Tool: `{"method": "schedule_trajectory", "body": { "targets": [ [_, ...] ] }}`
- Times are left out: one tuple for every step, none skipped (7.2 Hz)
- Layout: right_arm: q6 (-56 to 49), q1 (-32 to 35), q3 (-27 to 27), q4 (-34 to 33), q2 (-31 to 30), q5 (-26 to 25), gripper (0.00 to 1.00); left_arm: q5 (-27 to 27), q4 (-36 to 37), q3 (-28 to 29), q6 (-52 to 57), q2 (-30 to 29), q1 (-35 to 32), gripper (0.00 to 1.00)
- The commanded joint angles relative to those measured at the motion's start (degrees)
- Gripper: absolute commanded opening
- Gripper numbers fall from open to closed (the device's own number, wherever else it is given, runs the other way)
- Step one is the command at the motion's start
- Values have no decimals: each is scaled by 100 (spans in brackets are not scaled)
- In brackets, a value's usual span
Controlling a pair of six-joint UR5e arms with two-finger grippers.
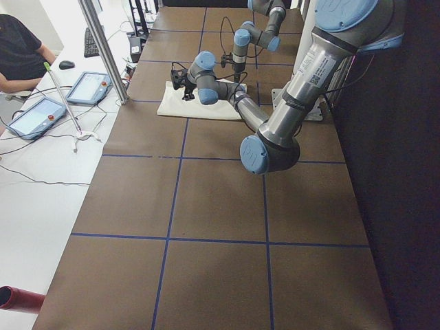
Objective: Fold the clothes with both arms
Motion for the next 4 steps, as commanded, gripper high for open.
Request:
{"method": "schedule_trajectory", "body": {
  "targets": [
    [-320,12,-4,-225,-77,-18,100,-9,0,-70,-16,5,7,67],
    [-635,90,154,-497,-208,-27,100,0,0,-88,-16,-3,7,67],
    [-838,143,608,-499,-688,-27,100,0,9,-97,-24,-12,7,67],
    [-806,48,873,-499,-963,-53,100,0,9,-132,-24,-4,7,67]
  ]
}}
